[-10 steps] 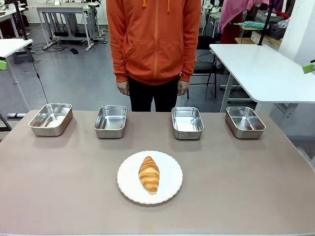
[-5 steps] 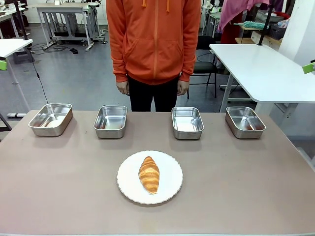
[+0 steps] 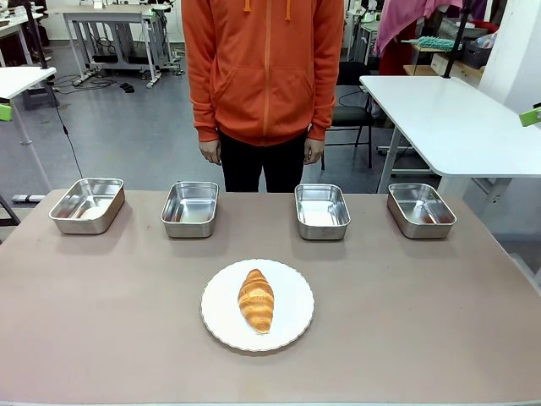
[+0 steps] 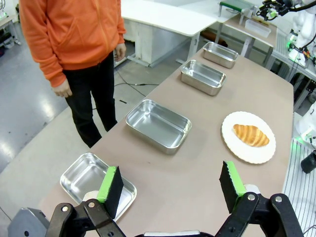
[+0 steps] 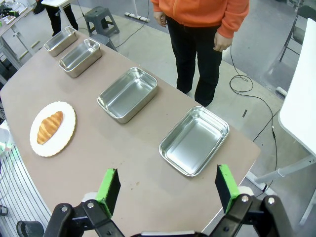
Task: Place the bread in the container.
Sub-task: Place the Butter Roll into the Airtight Container indicated by the human.
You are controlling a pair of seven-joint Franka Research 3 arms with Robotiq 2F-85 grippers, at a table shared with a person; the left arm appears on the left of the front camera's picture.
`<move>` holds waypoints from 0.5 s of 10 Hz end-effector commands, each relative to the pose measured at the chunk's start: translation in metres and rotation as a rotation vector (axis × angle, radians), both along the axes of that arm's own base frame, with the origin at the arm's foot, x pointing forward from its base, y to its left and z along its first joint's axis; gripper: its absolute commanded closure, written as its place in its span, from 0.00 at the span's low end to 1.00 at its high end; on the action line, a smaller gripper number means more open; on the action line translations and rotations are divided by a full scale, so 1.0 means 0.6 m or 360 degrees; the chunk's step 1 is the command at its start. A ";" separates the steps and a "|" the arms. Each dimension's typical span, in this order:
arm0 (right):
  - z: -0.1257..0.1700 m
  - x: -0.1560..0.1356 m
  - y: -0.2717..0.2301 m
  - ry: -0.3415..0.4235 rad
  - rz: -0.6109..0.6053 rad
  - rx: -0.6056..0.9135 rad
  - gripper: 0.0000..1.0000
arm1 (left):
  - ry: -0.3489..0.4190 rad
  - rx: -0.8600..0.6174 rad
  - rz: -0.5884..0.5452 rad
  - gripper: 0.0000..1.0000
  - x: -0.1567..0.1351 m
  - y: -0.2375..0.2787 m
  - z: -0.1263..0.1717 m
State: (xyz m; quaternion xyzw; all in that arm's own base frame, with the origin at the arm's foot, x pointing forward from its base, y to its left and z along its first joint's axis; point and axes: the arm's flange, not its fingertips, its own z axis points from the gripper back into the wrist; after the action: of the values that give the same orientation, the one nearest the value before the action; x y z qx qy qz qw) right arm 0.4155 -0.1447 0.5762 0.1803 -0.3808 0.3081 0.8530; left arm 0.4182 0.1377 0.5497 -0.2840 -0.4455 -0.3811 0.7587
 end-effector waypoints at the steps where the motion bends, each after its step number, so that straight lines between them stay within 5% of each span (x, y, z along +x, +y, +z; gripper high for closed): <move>1: 0.000 0.002 0.001 -0.0023 0.0010 0.0030 0.00 | -0.0012 0.0000 -0.0011 0.00 -0.001 0.000 0.000; 5: 0.000 0.002 0.001 -0.0023 0.0010 0.0030 0.00 | -0.0012 0.0000 -0.0011 0.00 -0.001 0.000 0.000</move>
State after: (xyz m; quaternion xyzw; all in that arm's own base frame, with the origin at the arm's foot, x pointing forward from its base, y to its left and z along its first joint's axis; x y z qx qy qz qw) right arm 0.4155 -0.1447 0.5762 0.1803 -0.3808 0.3081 0.8530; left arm 0.4183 0.1377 0.5497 -0.2840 -0.4455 -0.3811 0.7587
